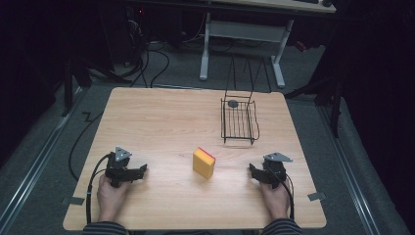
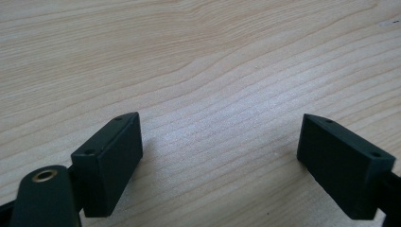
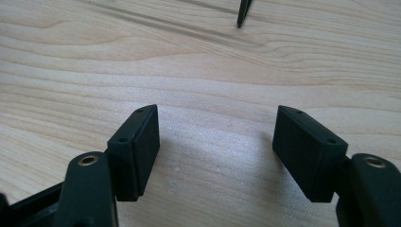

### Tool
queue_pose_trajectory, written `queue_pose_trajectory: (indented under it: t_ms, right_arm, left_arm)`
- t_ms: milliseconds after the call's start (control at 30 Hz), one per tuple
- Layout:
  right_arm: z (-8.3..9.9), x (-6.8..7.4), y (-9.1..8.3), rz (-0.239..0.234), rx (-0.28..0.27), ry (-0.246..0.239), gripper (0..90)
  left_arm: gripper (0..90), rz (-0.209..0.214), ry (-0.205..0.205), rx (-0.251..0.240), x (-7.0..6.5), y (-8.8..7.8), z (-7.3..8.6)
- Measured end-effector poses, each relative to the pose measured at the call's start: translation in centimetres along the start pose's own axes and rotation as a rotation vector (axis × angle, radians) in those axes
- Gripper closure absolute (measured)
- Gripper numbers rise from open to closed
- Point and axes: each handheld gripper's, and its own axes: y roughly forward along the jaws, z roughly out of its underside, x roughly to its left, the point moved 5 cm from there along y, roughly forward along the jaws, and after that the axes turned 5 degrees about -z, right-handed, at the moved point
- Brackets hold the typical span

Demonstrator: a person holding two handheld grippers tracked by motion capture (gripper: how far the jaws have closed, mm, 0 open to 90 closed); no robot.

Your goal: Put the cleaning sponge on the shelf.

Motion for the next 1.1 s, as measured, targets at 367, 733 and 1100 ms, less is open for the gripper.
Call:
queue_pose_trajectory:
  t_ms: [367, 733, 1100]
  right_arm:
    - [0.00, -0.01, 0.00, 0.000, 0.000, -0.001, 32.8]
    - [0.04, -0.01, -0.04, -0.015, 0.003, -0.012, 31.5]
    - [0.08, -0.06, -0.09, -0.006, 0.003, 0.000, 32.1]
  left_arm:
    - [15.5, 0.000, -0.001, 0.000, 0.00, 0.00, 0.00]
    - [15.5, 0.000, 0.000, 0.000, -0.01, 0.00, 0.00]
    - [15.5, -0.001, -0.001, 0.000, 0.00, -0.01, 0.01]
